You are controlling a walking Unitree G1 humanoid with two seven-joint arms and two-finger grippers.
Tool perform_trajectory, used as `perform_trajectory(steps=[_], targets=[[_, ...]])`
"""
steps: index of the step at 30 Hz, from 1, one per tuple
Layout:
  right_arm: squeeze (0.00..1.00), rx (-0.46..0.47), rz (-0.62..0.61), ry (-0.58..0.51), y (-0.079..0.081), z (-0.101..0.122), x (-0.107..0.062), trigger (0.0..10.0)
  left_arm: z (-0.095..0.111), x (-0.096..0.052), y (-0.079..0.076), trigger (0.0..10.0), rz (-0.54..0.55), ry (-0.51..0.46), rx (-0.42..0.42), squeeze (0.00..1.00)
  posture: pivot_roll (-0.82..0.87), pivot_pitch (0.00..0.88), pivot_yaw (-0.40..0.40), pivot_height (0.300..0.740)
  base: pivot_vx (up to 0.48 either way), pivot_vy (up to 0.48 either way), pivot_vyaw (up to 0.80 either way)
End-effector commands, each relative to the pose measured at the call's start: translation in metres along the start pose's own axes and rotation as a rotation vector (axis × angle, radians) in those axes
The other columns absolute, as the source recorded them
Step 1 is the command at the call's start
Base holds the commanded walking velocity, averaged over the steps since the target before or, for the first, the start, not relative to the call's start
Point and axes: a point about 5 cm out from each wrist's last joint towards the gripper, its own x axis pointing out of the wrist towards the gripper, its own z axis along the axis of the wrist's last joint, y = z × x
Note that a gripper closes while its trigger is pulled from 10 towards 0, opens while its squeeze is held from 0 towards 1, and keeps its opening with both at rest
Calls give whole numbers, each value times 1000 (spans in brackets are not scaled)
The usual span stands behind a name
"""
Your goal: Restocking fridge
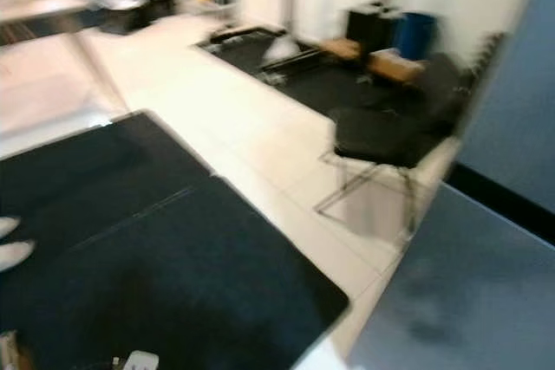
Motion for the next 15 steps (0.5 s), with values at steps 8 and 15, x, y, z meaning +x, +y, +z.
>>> perform_trajectory(steps=[8, 15], targets=[[0, -1, 23, 7, 5, -2, 1, 10000, -12, -1, -11, 10000, -42, 54, -13, 0, 3, 0, -34, 740, 0, 0, 775], [0, -1, 30, 7, 6, -2, 1, 10000, -12, -1, -10, 10000, -42, 56, -15, 0, -1, 0, -35, 740, 0, 0, 775]])
